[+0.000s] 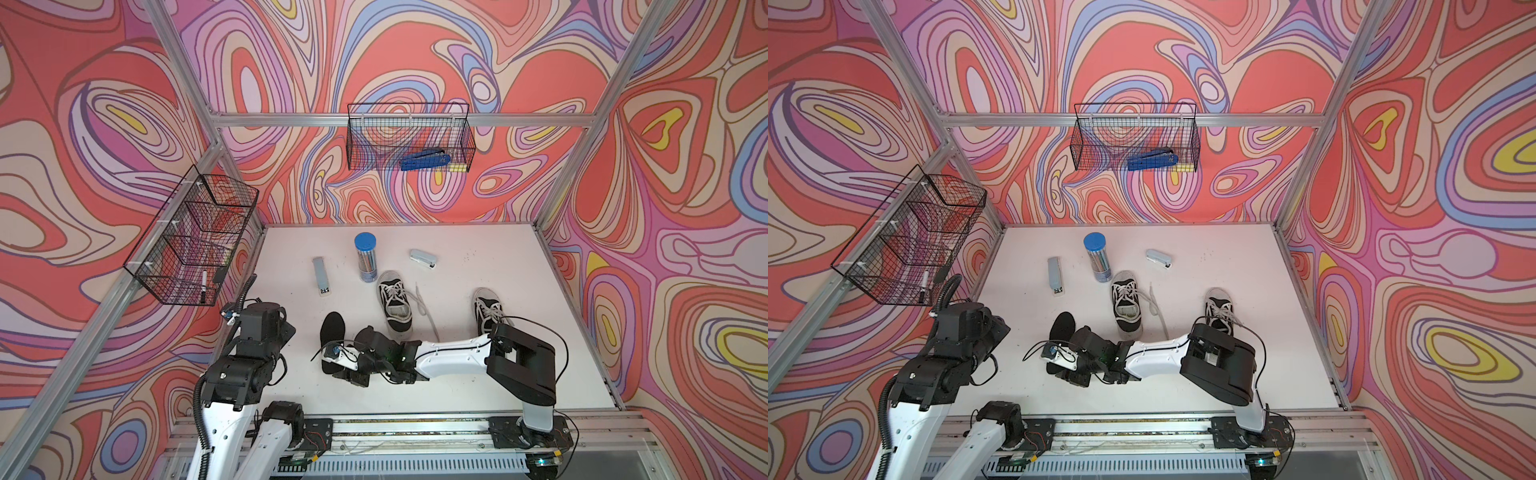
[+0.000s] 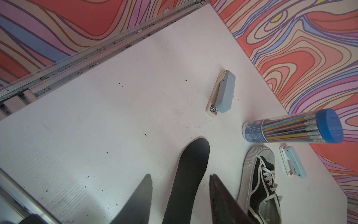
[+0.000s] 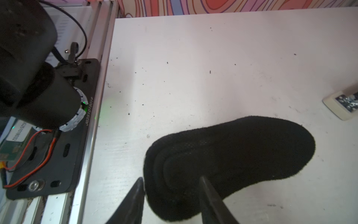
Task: Remove the insole from the shoe
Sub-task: Place the insole at the center of the board, then move the shoe to the center of the board.
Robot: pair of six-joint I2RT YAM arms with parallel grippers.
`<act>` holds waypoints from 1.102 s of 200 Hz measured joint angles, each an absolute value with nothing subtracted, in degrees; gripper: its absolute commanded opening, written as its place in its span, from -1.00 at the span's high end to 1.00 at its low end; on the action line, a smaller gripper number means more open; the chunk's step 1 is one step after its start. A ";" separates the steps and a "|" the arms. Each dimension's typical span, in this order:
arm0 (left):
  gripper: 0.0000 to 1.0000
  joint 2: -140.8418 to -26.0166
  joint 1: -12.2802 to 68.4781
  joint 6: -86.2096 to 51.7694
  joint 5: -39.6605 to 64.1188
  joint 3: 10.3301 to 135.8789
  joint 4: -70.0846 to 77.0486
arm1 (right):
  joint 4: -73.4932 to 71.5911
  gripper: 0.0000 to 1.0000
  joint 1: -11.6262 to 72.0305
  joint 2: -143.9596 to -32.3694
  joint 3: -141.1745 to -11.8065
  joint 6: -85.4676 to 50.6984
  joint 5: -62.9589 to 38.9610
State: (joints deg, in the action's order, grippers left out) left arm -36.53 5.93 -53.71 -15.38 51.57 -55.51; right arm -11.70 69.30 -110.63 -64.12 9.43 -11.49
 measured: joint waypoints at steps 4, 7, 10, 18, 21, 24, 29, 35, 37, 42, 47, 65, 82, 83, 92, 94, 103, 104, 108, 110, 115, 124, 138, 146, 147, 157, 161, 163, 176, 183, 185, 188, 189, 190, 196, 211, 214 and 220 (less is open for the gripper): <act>-0.01 -36.77 5.93 -53.58 -15.14 51.57 -55.46 | -11.94 -0.14 69.28 -110.21 -63.66 9.10 -11.90; -0.02 -36.93 5.93 -53.49 -14.90 51.57 -55.46 | -12.08 -0.16 69.14 -109.82 -63.20 8.64 -12.14; -0.02 -37.06 5.93 -53.47 -14.74 51.57 -55.44 | -12.25 -0.17 69.10 -109.32 -62.72 8.25 -12.58; -0.01 -37.58 5.93 -53.08 -14.06 51.57 -55.20 | -12.40 -0.18 68.90 -107.72 -61.34 7.09 -13.41; -0.02 -37.76 5.93 -52.84 -13.74 51.57 -55.05 | -12.47 -0.18 68.77 -106.91 -60.64 6.61 -13.69; -0.02 -37.95 5.93 -52.69 -13.45 51.57 -54.92 | -12.43 -0.19 68.64 -106.00 -60.03 6.15 -14.06; -0.02 -38.33 5.93 -52.36 -12.88 51.57 -54.61 | -12.47 -0.19 68.31 -104.38 -58.96 5.30 -14.52; -0.02 -38.87 5.93 -51.79 -11.94 51.57 -54.13 | -12.45 -0.19 67.81 -102.15 -57.67 4.27 -14.79; -0.02 -39.03 5.93 -51.62 -11.73 51.57 -53.95 | -12.40 -0.18 67.59 -101.08 -57.14 3.79 -14.98; -0.02 -39.55 5.93 -51.09 -10.85 51.57 -53.49 | -12.36 -0.17 67.07 -98.98 -56.12 3.01 -14.98; -0.01 -40.14 5.93 -50.61 -9.98 51.57 -52.95 | -12.14 -0.16 66.37 -96.66 -55.13 2.04 -14.70; 0.01 -42.83 6.09 -48.77 -5.48 51.57 -50.48 | -8.75 -0.05 63.46 -87.81 -53.36 -2.66 -11.49; 0.00 -45.65 8.54 -47.90 -2.87 51.55 -47.53 | -2.09 0.15 59.66 -80.73 -53.78 -9.13 -4.62; 0.00 -45.78 8.75 -47.86 -2.76 51.55 -47.37 | -1.67 0.15 59.48 -80.42 -53.82 -9.28 -4.23; -0.01 -47.79 12.78 -47.62 -2.59 51.55 -45.54 | 3.33 0.19 56.99 -77.71 -54.48 -12.82 0.03; -0.01 -48.45 13.98 -47.55 -2.79 51.55 -45.01 | 4.67 0.19 56.27 -77.17 -54.65 -13.93 1.08; -0.01 -50.76 18.79 -47.48 -2.63 51.55 -43.07 | 10.37 0.19 53.63 -75.48 -55.53 -17.56 4.32; -0.02 -51.03 19.29 -47.48 -2.66 51.57 -42.92 | 11.51 0.19 53.04 -75.22 -55.72 -18.28 4.80; -0.03 -52.45 21.82 -47.51 -2.70 51.62 -42.09 | 14.15 0.19 51.62 -74.81 -56.18 -19.70 5.63; -0.03 -53.21 23.05 -47.51 -2.83 51.68 -41.58 | 15.25 0.19 51.11 -74.63 -56.40 -20.23 6.07; -0.04 -55.07 25.74 -47.53 -2.87 51.83 -40.66 | 18.96 0.18 48.90 -74.28 -57.10 -22.13 7.03; -0.04 -58.85 29.89 -47.57 -3.14 52.36 -39.00 | 24.80 0.15 45.67 -74.08 -58.30 -24.12 8.38; -0.05 -64.07 34.70 -47.81 -3.60 52.97 -36.32 | 34.33 0.09 40.21 -74.08 -60.36 -26.89 10.66; -0.05 -66.72 36.95 -48.12 -3.64 53.28 -34.76 | 39.11 0.07 37.12 -74.08 -61.43 -28.01 11.40; -0.04 -66.92 37.12 -48.12 -3.66 53.32 -34.63 | 39.51 0.06 36.82 -74.08 -61.54 -28.05 11.44; -0.05 -69.38 39.16 -48.40 -3.68 53.67 -32.84 | 44.23 0.03 32.99 -74.00 -62.43 -28.82 11.62; -0.05 -70.24 39.92 -48.53 -3.70 53.87 -32.16 | 45.58 0.02 31.35 -73.91 -62.54 -29.04 11.38; -0.04 -70.74 40.32 -48.60 -3.70 53.98 -31.77 | 46.11 0.01 30.79 -73.89 -62.57 -29.10 11.40; -0.04 -72.95 42.30 -48.90 -3.73 54.96 -30.15 | 49.82 -0.03 25.52 -73.65 -62.39 -29.45 10.74; -0.05 -73.95 43.20 -49.12 -3.70 55.61 -29.32 | 51.11 -0.06 23.05 -73.56 -62.02 -29.61 10.24; -0.05 -74.15 43.40 -49.19 -3.68 55.75 -29.08 | 51.35 -0.07 22.57 -73.56 -61.89 -29.71 10.22; -0.05 -74.48 43.77 -49.34 -3.70 56.01 -28.62 | 51.77 -0.07 21.65 -73.54 -61.63 -29.71 9.93; -0.04 -74.54 43.86 -49.36 -3.68 56.05 -28.49 | 51.88 -0.07 21.45 -73.54 -61.56 -29.69 9.85; -0.04 -74.63 43.94 -49.39 -3.68 56.12 -28.38 | 51.99 -0.08 21.08 -73.54 -61.41 -29.76 9.76; -0.04 -75.05 44.40 -49.63 -3.70 56.51 -27.68 | 52.42 -0.09 20.12 -73.54 -60.82 -29.87 9.15; -0.05 -75.26 44.93 -50.17 -3.66 56.62 -26.20 | 52.56 -0.09 19.11 -73.71 -58.59 -30.30 6.87; -0.05 -75.26 44.93 -50.26 -3.66 56.60 -26.04 | 52.45 -0.09 19.05 -73.78 -58.06 -30.37 6.31; -0.05 -75.26 44.93 -50.41 -3.68 56.60 -25.87 | 52.21 -0.09 19.00 -73.97 -57.08 -30.61 5.30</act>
State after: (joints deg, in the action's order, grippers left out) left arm -75.26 44.93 -50.41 -3.68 56.60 -25.87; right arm 52.21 19.00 -73.97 -57.08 -30.61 5.30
